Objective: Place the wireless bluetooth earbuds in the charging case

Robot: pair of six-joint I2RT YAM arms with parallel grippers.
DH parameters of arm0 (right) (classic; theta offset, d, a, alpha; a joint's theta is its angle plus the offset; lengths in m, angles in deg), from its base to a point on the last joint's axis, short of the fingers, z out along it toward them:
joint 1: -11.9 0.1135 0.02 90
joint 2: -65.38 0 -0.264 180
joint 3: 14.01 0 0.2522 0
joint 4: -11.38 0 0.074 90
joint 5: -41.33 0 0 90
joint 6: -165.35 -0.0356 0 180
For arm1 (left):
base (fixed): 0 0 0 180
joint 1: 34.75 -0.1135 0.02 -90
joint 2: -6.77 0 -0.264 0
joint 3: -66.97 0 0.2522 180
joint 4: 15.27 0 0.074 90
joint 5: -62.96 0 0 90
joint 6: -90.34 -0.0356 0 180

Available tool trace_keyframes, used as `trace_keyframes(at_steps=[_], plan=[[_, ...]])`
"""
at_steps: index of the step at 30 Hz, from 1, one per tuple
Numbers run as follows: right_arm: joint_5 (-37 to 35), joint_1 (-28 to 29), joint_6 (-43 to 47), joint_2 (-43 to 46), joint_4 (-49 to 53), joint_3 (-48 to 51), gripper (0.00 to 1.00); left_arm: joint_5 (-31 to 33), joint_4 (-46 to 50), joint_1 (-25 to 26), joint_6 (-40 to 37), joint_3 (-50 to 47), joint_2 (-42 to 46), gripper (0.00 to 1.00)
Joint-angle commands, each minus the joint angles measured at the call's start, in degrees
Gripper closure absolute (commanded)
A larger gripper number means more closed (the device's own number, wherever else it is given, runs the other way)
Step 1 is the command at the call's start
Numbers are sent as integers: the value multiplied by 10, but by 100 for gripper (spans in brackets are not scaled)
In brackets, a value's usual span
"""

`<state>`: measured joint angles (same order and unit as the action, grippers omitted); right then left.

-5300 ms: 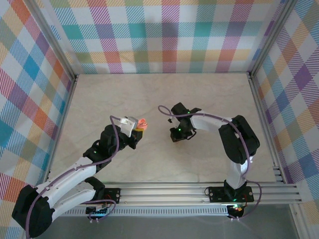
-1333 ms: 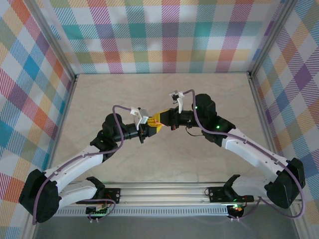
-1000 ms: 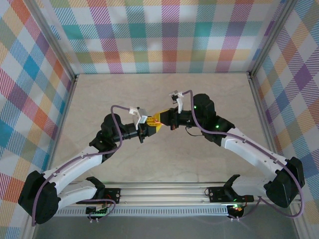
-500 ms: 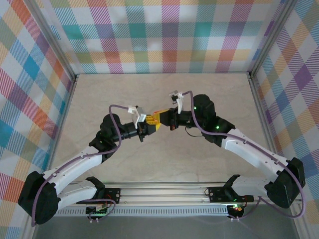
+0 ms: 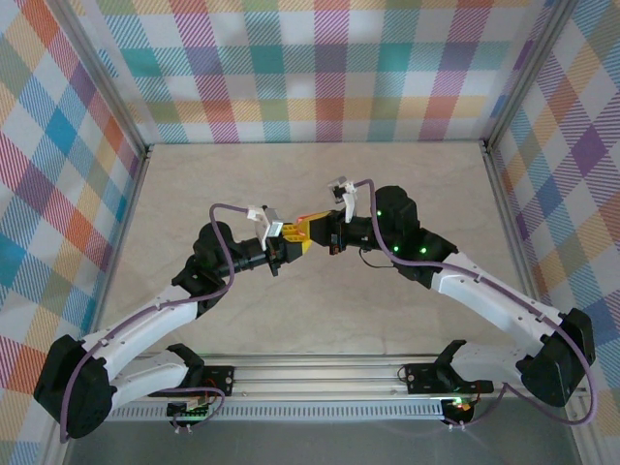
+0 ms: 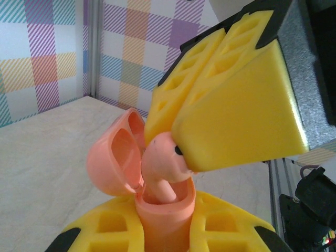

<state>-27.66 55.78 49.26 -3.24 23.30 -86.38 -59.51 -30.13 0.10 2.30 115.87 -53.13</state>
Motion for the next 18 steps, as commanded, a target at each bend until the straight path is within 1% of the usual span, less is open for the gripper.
trace_keyframes(at_steps=[1, 6, 18], plan=[[-23, 1, 13, 4, 34, 12, 91, 2, -39, 5, 4, 11, 23, 100], [-42, 6, 30, 7, 56, 9, 85, 3, -38, 5, 3, 13, 25, 100], [-75, 13, 63, 9, 87, -3, 80, 6, -31, 5, 2, 10, 36, 100]])
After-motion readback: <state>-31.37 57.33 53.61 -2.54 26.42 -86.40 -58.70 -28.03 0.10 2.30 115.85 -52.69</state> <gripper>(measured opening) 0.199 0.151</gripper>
